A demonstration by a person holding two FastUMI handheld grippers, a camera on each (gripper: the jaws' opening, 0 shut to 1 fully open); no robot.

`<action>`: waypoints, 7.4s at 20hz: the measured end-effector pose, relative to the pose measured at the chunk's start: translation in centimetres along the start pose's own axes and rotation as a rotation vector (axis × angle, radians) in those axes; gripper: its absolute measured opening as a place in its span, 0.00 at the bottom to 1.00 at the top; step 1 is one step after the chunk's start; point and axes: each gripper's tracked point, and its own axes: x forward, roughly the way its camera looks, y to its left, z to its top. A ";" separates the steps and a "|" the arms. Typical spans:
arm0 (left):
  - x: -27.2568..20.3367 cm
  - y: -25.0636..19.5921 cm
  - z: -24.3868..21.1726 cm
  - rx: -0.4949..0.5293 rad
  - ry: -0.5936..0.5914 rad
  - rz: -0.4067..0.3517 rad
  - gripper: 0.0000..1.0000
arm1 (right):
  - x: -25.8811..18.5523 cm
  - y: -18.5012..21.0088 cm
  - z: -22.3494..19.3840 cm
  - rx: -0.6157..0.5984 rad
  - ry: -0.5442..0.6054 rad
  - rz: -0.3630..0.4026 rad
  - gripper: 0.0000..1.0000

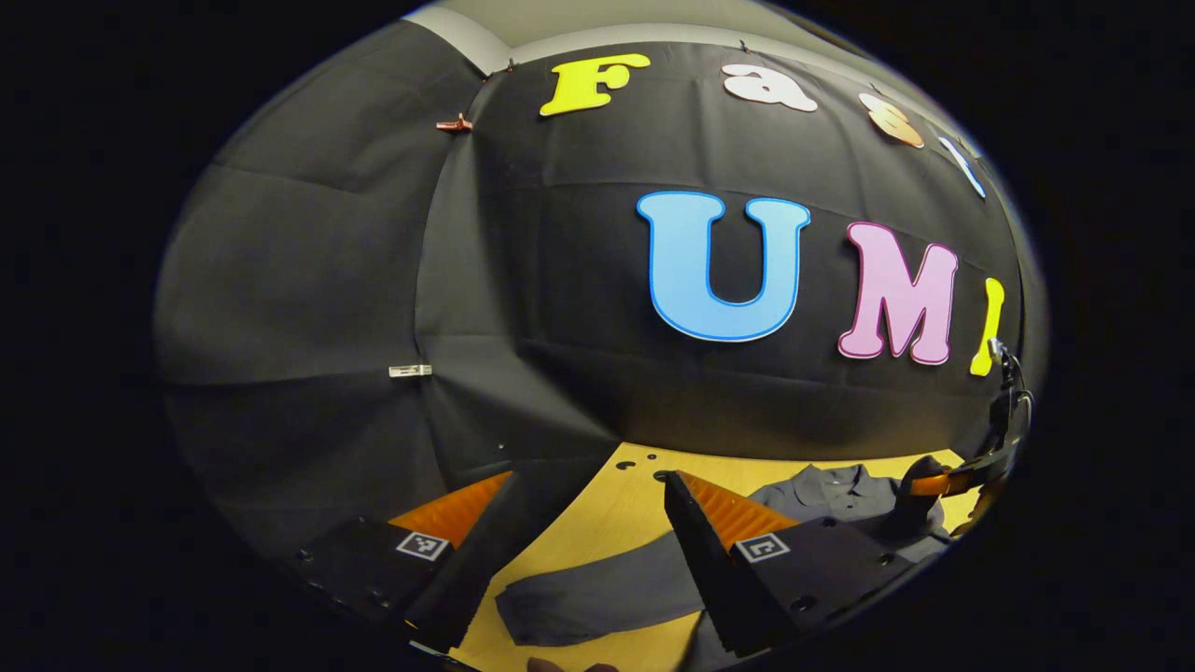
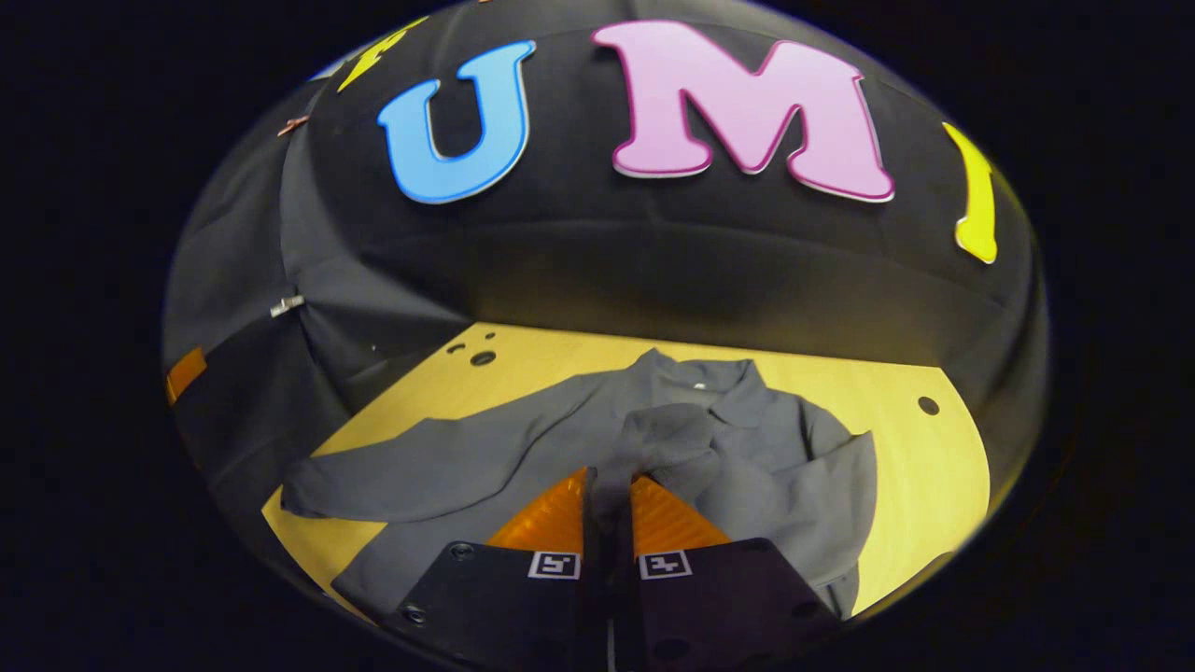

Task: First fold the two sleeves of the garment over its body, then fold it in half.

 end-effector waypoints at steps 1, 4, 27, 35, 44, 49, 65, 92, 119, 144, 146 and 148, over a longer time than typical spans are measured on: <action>0.2 0.6 -0.8 0.008 0.012 0.009 0.95 | 1.0 0.6 -1.2 -0.001 0.032 0.007 0.08; 0.2 2.0 -2.7 0.004 0.053 0.037 0.95 | 3.7 2.0 -5.0 0.011 0.131 0.010 0.08; 2.7 4.3 -17.6 -0.054 0.348 0.079 0.96 | 2.0 11.5 -7.7 0.009 0.236 0.304 0.61; 3.0 6.7 -24.1 -0.078 0.519 0.179 0.96 | -2.2 7.9 -7.0 -0.057 0.188 0.264 0.61; 4.4 6.2 -25.9 0.004 0.600 0.126 0.44 | -6.4 -0.5 -4.6 -0.032 0.113 0.118 0.62; 4.8 5.5 -23.8 0.058 0.588 0.137 0.06 | -8.8 -5.2 -4.3 0.019 0.080 0.019 0.49; 5.8 -12.5 -3.1 0.087 0.193 -0.185 0.05 | -14.9 -14.3 -10.5 0.128 0.141 -0.174 0.85; -0.2 -41.5 -10.0 0.189 0.302 -0.678 0.06 | -22.3 -23.4 -16.0 0.334 0.150 -0.375 0.99; -10.2 -54.2 -23.1 0.172 0.574 -1.020 0.80 | -23.7 -26.5 -18.6 0.345 0.204 -0.380 0.99; -11.5 -18.0 -22.8 0.187 0.634 -0.447 0.96 | -20.7 -16.7 -23.5 0.277 0.360 -0.263 0.99; -11.2 -16.0 -23.7 0.179 0.660 -0.400 0.96 | -20.8 -16.4 -24.0 0.301 0.374 -0.268 0.99; -11.2 -14.6 -24.7 0.177 0.687 -0.364 0.96 | -21.0 -16.3 -24.4 0.319 0.382 -0.279 0.99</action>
